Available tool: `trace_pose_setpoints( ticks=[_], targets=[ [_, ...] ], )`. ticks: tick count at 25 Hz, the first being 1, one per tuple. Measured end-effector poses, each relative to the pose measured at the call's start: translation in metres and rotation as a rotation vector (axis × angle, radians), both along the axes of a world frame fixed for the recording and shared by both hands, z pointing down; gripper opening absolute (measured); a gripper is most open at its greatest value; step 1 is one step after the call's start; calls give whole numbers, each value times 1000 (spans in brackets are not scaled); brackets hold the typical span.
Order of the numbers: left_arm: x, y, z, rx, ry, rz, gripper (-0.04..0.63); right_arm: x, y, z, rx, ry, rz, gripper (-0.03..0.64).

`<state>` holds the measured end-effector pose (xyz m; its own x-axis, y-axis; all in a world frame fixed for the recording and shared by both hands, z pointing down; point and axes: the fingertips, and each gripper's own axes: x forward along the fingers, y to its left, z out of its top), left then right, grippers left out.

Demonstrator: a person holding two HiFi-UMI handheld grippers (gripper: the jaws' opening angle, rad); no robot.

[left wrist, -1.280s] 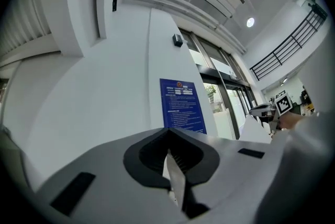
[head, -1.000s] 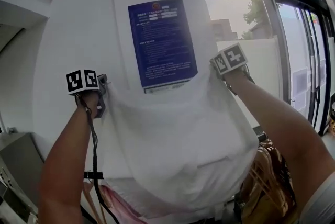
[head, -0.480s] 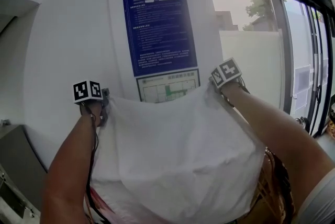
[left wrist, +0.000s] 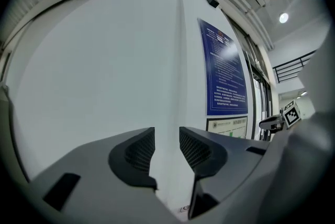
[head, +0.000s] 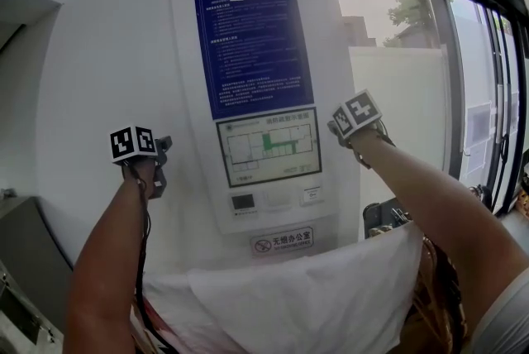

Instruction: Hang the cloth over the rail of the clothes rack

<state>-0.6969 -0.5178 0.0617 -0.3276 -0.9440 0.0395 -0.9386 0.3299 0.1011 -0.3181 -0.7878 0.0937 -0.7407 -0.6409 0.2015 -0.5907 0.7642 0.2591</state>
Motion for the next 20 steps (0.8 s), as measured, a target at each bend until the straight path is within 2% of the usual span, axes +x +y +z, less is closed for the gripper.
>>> trace_pose_setpoints(
  ticks=[5, 6, 7, 9, 14, 18, 20],
  targets=[
    [19, 19, -16, 63, 35, 74, 132, 10, 17, -13, 10, 6, -12, 69],
    [23, 26, -20, 72, 33, 82, 93, 14, 24, -19, 9, 1, -20, 69],
    [27, 34, -23, 80, 26, 86, 12, 19, 33, -25, 8, -9, -30, 62],
    [42, 48, -31, 91, 10, 116, 6, 31, 55, -34, 15, -23, -49, 3],
    [97, 105, -36, 138, -25, 253, 6, 60, 112, -43, 50, -50, -98, 2],
    [144, 144, -17, 156, -91, 344, 6, 103, 162, -15, 68, -100, -140, 2],
    [165, 166, -3, 160, -96, 366, 6, 125, 191, 2, 85, -106, -163, 2]
  ],
)
